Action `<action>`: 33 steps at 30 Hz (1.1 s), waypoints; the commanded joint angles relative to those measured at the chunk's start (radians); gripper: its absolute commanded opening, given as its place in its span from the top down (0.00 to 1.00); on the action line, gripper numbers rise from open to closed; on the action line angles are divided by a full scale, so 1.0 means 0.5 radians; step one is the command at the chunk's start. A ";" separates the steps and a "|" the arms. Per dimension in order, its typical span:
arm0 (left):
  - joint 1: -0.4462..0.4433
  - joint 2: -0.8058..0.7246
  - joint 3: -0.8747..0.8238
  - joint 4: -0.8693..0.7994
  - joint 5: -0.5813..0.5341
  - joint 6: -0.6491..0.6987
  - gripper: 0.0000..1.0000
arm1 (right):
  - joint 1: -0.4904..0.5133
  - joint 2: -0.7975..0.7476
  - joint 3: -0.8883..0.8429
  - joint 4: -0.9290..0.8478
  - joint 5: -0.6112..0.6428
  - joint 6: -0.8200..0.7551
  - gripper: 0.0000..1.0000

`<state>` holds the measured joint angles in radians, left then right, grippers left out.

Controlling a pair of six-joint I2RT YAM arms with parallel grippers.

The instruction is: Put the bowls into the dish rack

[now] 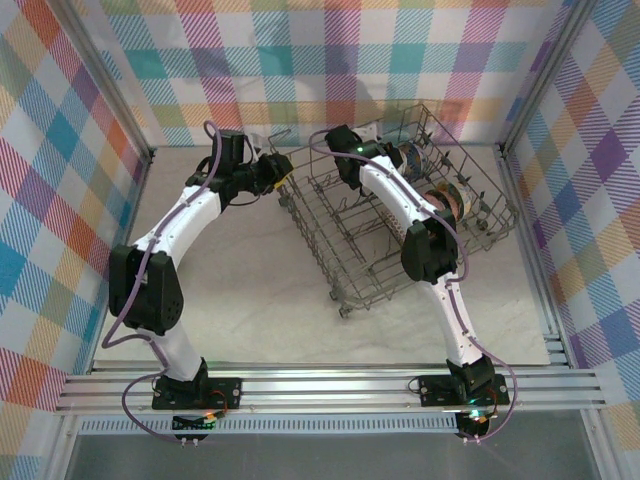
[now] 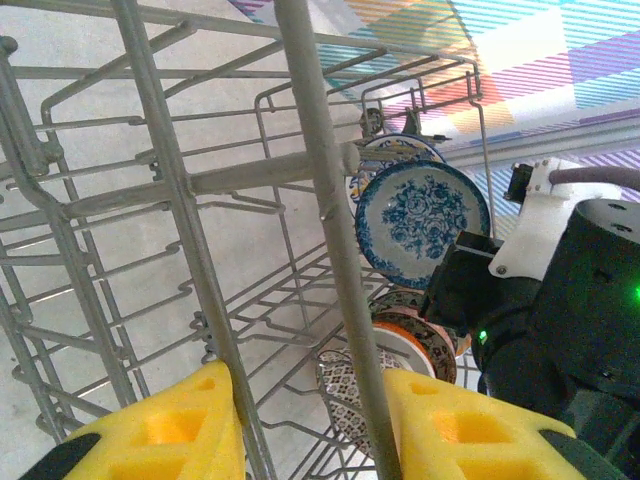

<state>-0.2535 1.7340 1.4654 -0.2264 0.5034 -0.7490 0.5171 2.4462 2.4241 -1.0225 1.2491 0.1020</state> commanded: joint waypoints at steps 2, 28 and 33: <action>-0.033 -0.094 -0.115 -0.035 0.112 0.008 0.71 | -0.009 -0.095 0.032 -0.210 0.004 0.030 0.93; -0.051 -0.139 -0.146 -0.033 0.089 0.004 0.75 | 0.073 0.036 0.015 0.127 -0.026 -0.383 0.83; -0.051 -0.133 -0.139 -0.038 0.083 0.005 0.75 | 0.098 0.044 -0.001 0.116 -0.063 -0.385 0.78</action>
<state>-0.2684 1.6966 1.4223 -0.2138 0.4881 -0.7723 0.5499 2.4645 2.4229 -0.9665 1.2102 -0.0807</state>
